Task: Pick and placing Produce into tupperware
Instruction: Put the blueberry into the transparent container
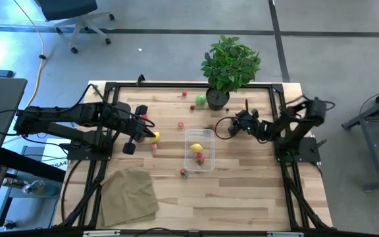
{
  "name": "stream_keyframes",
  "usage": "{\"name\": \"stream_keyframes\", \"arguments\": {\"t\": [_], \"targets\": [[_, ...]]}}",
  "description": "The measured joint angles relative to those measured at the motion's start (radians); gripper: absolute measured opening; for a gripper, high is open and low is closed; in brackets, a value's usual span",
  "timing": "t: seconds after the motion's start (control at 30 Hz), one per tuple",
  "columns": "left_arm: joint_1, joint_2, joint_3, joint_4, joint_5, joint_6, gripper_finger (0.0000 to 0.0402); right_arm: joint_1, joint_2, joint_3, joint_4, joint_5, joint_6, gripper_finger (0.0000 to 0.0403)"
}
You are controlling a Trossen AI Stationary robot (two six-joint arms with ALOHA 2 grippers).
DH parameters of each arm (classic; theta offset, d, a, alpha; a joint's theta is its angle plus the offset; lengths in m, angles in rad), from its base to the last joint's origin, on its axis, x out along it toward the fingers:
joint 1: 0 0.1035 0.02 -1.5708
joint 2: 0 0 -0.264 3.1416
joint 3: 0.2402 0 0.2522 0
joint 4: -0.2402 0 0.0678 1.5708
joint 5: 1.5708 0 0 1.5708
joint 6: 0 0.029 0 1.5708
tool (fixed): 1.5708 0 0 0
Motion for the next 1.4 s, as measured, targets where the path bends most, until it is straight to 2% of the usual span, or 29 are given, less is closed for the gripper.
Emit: {"name": "stream_keyframes", "arguments": {"t": [0.17, 0.33, 0.77, 0.93, 1.4], "targets": [[0.000, 0.000, 0.000, 0.000, 0.000, 0.000, 0.0001, -0.028, 0.128, 0.038, 0.132, -0.044, -0.012, 0.0140], [0.000, 0.000, 0.000, 0.000, 0.000, 0.000, 0.0001, -0.046, 0.187, 0.042, 0.208, -0.056, 0.000, 0.0140], [0.000, 0.000, 0.000, 0.000, 0.000, 0.000, 0.0001, -0.110, 0.194, 0.087, 0.181, -0.113, -0.029, 0.0140], [0.000, 0.000, 0.000, 0.000, 0.000, 0.000, 0.0001, -0.112, 0.192, 0.124, 0.110, -0.090, -0.028, 0.0140], [0.000, 0.000, 0.000, 0.000, 0.000, 0.000, 0.0001, -0.112, 0.193, 0.129, 0.092, -0.069, -0.005, 0.0137]]}}
